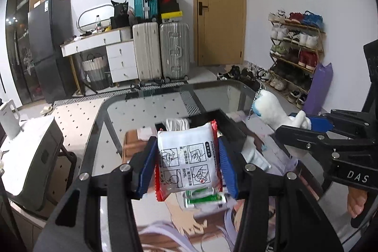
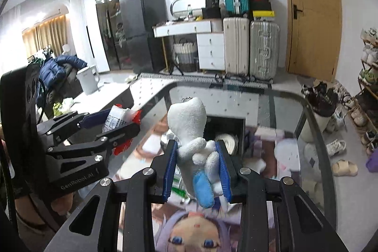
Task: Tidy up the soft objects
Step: 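Carry the packet and plush toy into the black box with both tools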
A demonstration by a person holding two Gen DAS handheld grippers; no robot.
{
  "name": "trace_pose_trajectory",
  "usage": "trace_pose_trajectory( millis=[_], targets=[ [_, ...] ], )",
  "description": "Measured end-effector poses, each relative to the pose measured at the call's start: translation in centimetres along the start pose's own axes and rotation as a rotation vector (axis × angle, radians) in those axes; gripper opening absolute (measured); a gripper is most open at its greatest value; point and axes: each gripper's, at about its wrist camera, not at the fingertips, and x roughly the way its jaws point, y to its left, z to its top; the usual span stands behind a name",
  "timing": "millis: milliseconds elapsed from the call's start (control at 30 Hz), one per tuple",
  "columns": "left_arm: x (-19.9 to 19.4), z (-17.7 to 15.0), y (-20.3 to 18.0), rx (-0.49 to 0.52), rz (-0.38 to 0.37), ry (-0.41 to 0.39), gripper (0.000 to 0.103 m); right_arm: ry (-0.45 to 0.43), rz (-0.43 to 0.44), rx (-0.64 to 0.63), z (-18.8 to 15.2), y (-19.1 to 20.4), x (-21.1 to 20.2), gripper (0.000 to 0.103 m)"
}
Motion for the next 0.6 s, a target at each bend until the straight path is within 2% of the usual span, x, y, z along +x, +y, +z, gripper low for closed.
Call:
trace_pose_trajectory(
  millis=[233,300,367,600],
  targets=[
    [2.2,2.1,1.7,-0.046,0.02,-0.035,0.05,-0.062,-0.012,0.014,3.0,-0.5,1.1,0.033],
    [3.0,2.6,2.0,-0.046,0.048,-0.043,0.05,-0.076,-0.029,0.004,3.6,-0.5,1.7,0.033],
    [3.7,2.9,2.3,-0.048,0.079,-0.05,0.05,-0.076,-0.039,-0.002,4.3,-0.6,2.5,0.033],
    [6.4,3.4,4.1,-0.1,0.088,-0.032,0.05,-0.033,-0.058,0.018,5.8,-2.0,7.0,0.033]
  ],
)
